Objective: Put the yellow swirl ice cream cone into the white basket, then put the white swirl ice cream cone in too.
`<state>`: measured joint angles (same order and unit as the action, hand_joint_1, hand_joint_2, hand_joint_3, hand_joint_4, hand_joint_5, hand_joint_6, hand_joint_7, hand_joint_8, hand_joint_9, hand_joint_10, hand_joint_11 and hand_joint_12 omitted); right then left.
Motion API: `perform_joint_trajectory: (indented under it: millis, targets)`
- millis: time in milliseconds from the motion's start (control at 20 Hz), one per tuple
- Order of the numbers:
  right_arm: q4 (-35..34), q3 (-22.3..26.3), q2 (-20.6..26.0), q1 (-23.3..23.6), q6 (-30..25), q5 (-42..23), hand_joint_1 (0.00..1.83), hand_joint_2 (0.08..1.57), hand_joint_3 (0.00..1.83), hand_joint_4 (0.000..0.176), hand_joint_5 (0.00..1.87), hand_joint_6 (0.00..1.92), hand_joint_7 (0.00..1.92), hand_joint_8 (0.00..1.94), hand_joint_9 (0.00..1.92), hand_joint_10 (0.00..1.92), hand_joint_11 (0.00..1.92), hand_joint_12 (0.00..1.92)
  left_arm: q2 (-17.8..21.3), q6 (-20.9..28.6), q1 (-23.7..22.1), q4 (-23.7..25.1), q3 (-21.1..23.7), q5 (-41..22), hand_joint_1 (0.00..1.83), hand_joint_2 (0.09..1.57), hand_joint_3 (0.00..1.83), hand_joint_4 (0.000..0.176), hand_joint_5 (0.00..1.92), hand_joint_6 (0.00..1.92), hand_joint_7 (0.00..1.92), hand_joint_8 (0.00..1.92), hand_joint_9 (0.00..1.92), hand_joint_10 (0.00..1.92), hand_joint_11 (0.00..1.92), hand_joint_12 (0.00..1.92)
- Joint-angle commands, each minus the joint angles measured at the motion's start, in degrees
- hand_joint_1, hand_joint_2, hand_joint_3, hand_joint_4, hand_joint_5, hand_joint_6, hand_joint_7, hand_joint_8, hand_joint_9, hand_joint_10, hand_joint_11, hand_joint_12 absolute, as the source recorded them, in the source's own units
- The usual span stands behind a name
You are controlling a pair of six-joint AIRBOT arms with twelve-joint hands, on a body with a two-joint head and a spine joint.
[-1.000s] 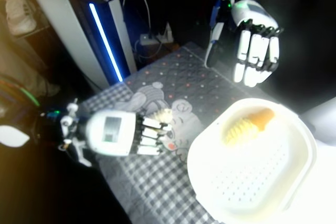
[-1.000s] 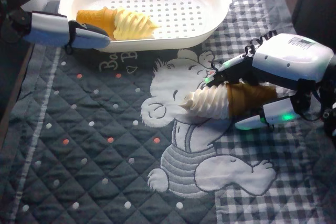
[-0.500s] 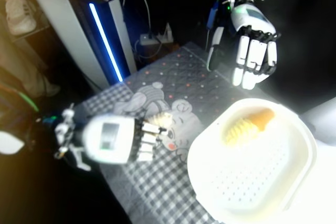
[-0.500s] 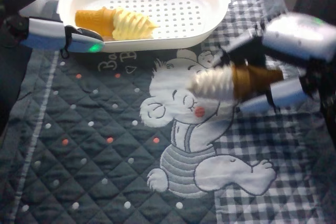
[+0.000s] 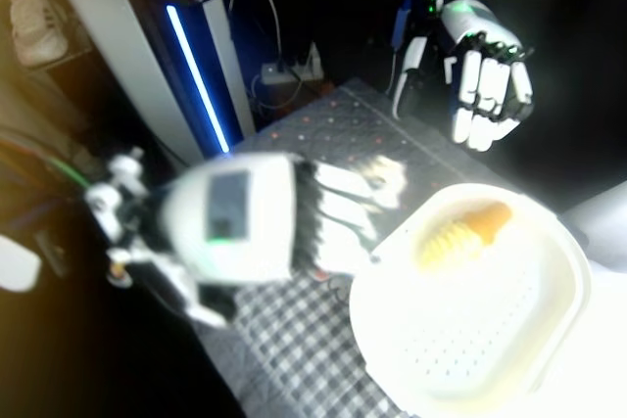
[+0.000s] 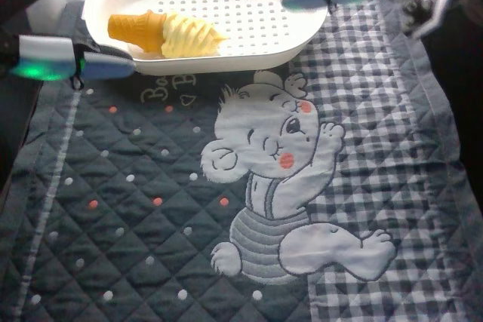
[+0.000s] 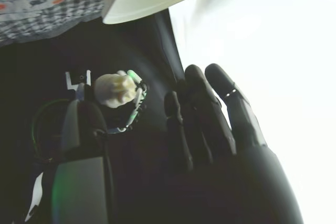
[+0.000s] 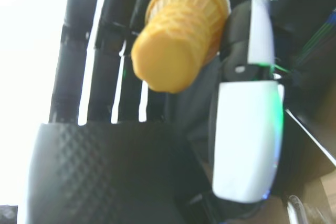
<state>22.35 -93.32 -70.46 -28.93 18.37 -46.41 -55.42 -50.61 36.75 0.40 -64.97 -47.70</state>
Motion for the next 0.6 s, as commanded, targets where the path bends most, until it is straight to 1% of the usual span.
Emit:
perform_joint_trajectory:
  millis: [0,50,100,150,200,250,300,350,400,450,500,550]
  targets:
    - [-2.25,-1.49,-1.54,1.04,-0.04,-1.28,1.27,1.03,0.0,0.0,1.16,0.63,1.25,0.6,1.31,0.42,0.97,1.15,0.44,0.65,-0.34,-0.5,-0.07,-8.07,1.07,0.93,0.01,0.0,0.64,0.0,0.63,0.0,0.72,0.01,0.28,1.24]
    - [-1.66,-4.36,-4.14,1.78,-0.02,1.97,1.39,1.05,0.0,0.0,1.1,0.66,1.23,0.45,1.04,1.14,0.85,1.29,0.42,0.68,-0.4,-0.01,0.07,-8.32,1.08,0.92,0.0,0.0,0.64,0.0,0.65,0.01,0.74,0.03,0.3,1.33]
    - [-0.82,-6.77,-6.39,2.41,0.0,5.22,1.39,1.05,0.0,0.0,1.1,0.66,1.23,0.45,1.04,1.14,0.85,1.29,0.4,0.68,-0.53,0.33,0.16,-8.52,1.08,0.92,0.0,0.0,0.64,0.0,0.65,0.01,0.74,0.03,0.3,1.33]
    - [-0.2,-8.21,-7.77,2.8,0.0,7.06,1.3,1.02,0.0,0.0,1.2,0.49,1.23,0.66,1.07,1.04,0.84,1.35,0.37,0.68,-0.59,0.5,0.2,-8.65,1.08,0.92,0.0,0.0,0.64,0.0,0.65,0.01,0.73,0.03,0.3,1.36]
    - [0.94,-10.0,-9.52,3.21,0.0,9.13,1.28,1.02,0.0,0.0,1.2,0.5,1.23,0.67,1.08,0.83,0.79,1.25,0.29,0.68,-0.61,0.63,0.24,-8.81,1.08,0.92,0.0,0.0,0.65,0.0,0.66,0.01,0.74,0.04,0.31,1.38]
    - [1.53,-10.98,-10.53,3.37,0.0,10.08,1.26,1.04,0.0,0.0,1.15,0.62,1.17,0.75,1.09,0.7,0.76,1.25,0.2,0.69,-0.64,0.72,0.24,-8.85,1.06,0.93,0.0,0.0,0.65,0.0,0.66,0.01,0.74,0.04,0.31,1.38]
    - [1.55,-11.6,-11.22,3.42,-0.01,10.59,0.84,1.02,0.0,0.039,0.47,0.04,0.78,0.07,0.83,0.21,0.55,1.23,0.09,0.69,-0.75,0.95,0.24,-8.85,1.02,0.93,0.0,0.0,0.66,0.01,0.67,0.01,0.76,0.05,0.32,1.38]
    - [1.54,-11.62,-11.24,3.44,-0.02,10.68,0.84,1.02,0.0,0.039,0.47,0.04,0.78,0.07,0.83,0.21,0.55,1.23,0.07,0.71,-0.81,1.02,0.24,-8.85,1.02,0.93,0.0,0.0,0.66,0.01,0.67,0.01,0.76,0.05,0.32,1.38]
    - [1.54,-11.6,-11.23,3.45,-0.11,10.67,0.53,0.91,0.0,0.171,0.02,0.0,0.12,0.0,0.36,0.01,0.05,1.2,0.08,0.81,-0.75,1.03,0.24,-9.01,0.97,0.94,0.0,0.0,0.68,0.01,0.68,0.01,0.76,0.05,0.34,1.36]
    - [1.51,-11.52,-11.21,3.45,-0.21,10.57,0.45,0.88,0.0,0.175,0.0,0.0,0.02,0.0,0.36,0.01,0.01,1.24,0.17,1.08,-0.48,0.98,0.24,-9.38,1.0,0.93,0.0,0.0,0.69,0.01,0.69,0.01,0.77,0.07,0.36,1.4]
    - [1.37,-11.33,-11.16,3.45,-0.71,9.9,0.45,0.88,0.0,0.176,0.0,0.0,0.0,0.0,0.24,0.0,0.0,1.06,0.33,1.59,-0.14,0.81,0.24,-10.06,1.02,0.92,0.0,0.0,0.69,0.01,0.69,0.01,0.78,0.08,0.39,1.41]
    - [1.04,-11.01,-10.76,3.45,-1.47,8.91,0.38,0.8,0.0,0.176,0.0,0.0,0.0,0.0,0.16,0.0,0.0,1.0,0.49,2.07,0.2,0.58,0.28,-10.8,1.02,0.92,0.0,0.0,0.69,0.0,0.69,0.01,0.77,0.08,0.35,1.39]
